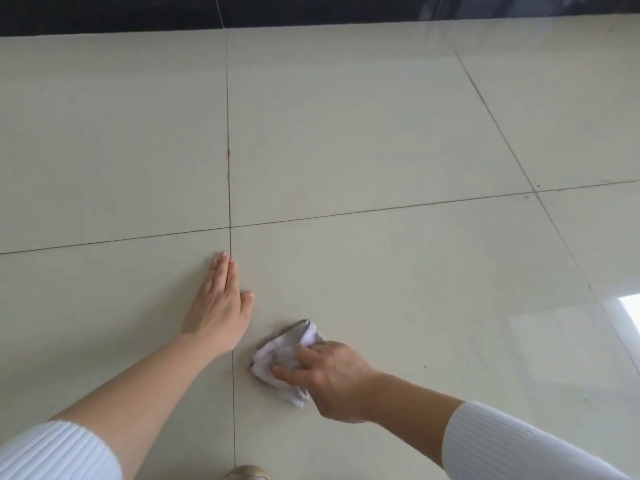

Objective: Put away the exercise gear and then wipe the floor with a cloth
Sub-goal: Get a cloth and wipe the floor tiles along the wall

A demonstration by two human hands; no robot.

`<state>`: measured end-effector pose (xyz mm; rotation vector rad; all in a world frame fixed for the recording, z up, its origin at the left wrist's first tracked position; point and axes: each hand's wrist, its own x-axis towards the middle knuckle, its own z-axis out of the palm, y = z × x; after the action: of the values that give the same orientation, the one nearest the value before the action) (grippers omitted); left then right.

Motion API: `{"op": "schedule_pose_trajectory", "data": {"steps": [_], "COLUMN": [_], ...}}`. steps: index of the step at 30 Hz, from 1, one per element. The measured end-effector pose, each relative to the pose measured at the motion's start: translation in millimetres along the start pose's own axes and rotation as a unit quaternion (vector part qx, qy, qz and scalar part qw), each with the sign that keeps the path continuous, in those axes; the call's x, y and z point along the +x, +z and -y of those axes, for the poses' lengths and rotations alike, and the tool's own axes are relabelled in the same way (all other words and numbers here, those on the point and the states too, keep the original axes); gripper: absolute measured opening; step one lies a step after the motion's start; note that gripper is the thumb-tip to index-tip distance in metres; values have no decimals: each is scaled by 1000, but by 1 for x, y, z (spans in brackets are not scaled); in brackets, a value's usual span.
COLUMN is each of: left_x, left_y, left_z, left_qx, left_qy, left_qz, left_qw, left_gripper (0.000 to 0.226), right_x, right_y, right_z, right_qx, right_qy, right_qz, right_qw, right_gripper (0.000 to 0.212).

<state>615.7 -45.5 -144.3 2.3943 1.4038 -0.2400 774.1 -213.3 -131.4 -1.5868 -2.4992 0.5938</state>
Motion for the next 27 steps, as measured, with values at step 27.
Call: {"op": "schedule_pose_trajectory", "data": {"steps": [27], "left_x": [-3], "left_y": [4], "left_z": [-6], "left_qx": [-5], "left_qy": [-14], "left_qz": [-8], "left_qw": [1000], "left_gripper": [65], "right_x": [-22], "right_y": [4], "right_z": [10], "right_qx": [-110], "right_qy": [67], "right_qz": [65], "right_qw": [990], "right_gripper": [92]}}
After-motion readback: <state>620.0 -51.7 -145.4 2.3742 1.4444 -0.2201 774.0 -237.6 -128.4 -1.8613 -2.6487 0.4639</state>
